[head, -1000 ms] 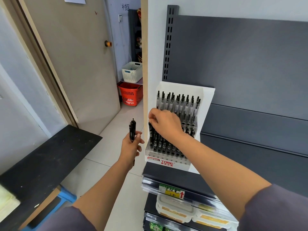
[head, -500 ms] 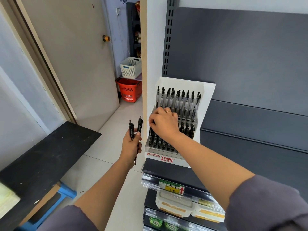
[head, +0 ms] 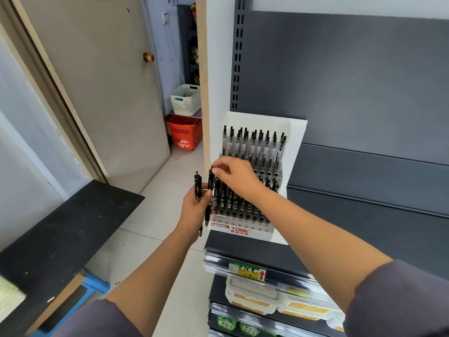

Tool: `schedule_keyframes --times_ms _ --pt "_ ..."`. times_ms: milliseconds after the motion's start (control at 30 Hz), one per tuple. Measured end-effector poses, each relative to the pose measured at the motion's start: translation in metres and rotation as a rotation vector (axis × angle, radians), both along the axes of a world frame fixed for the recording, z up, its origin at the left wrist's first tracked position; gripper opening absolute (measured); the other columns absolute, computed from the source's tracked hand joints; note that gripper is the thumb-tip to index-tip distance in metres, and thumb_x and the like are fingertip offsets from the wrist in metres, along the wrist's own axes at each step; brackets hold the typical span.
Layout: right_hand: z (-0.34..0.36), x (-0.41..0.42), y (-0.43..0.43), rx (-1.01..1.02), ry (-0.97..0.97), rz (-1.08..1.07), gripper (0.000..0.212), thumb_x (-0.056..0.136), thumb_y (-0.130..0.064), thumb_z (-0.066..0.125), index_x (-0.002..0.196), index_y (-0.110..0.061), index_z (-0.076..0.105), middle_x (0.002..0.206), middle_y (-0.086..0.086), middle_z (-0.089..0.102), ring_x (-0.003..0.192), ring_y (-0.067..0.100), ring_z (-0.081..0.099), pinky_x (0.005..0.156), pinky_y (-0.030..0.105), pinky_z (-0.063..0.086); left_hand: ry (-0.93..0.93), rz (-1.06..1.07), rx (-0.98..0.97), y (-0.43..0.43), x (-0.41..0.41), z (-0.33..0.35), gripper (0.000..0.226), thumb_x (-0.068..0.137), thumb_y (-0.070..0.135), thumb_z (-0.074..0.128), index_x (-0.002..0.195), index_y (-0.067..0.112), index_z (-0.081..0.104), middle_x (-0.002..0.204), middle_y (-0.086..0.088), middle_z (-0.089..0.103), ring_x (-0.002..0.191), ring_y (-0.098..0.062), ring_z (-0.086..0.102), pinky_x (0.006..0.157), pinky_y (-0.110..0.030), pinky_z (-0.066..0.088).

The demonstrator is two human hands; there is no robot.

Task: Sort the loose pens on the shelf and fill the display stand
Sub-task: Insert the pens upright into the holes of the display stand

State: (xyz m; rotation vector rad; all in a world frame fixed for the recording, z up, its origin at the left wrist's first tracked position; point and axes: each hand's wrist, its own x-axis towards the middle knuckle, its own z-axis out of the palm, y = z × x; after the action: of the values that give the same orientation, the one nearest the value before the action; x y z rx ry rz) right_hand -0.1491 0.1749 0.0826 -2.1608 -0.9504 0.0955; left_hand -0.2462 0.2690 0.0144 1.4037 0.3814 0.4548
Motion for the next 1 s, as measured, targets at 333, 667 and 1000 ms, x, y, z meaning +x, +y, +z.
schedule_keyframes --times_ms 333,667,1000 --pt "0.009 0.011 -0.06 0.228 0.329 -0.101 0.009 0.093 -0.013 0.058 0.097 -0.008 0.065 0.079 -0.001 0.065 0.059 0.009 0.061 0.052 0.017 0.051 0.007 -0.214 0.085 -0.044 0.024 0.007 0.023 0.096 0.015 0.049 0.117 0.005 0.053 0.083 -0.003 0.059 0.076 -0.016 0.057 0.074 -0.033 0.051" --pt "0.006 0.015 -0.113 0.045 -0.034 -0.334 0.008 0.091 -0.029 0.056 0.084 -0.029 0.059 0.081 -0.01 0.065 0.082 0.013 0.063 0.078 0.037 0.053 0.151 -0.063 0.543 -0.066 0.039 -0.008 0.033 0.095 0.039 0.045 0.115 0.013 0.054 0.079 -0.001 0.06 0.068 -0.018 0.055 0.061 -0.03 0.045" --pt "-0.003 0.007 -0.125 -0.009 -0.205 -0.317 0.013 0.094 -0.03 0.053 0.096 -0.022 0.063 0.077 -0.012 0.062 0.075 0.013 0.061 0.068 0.032 0.051 0.036 -0.222 0.402 -0.079 0.039 -0.018 0.043 0.088 0.049 0.046 0.118 0.018 0.043 0.081 0.006 0.047 0.071 -0.012 0.044 0.061 -0.026 0.036"
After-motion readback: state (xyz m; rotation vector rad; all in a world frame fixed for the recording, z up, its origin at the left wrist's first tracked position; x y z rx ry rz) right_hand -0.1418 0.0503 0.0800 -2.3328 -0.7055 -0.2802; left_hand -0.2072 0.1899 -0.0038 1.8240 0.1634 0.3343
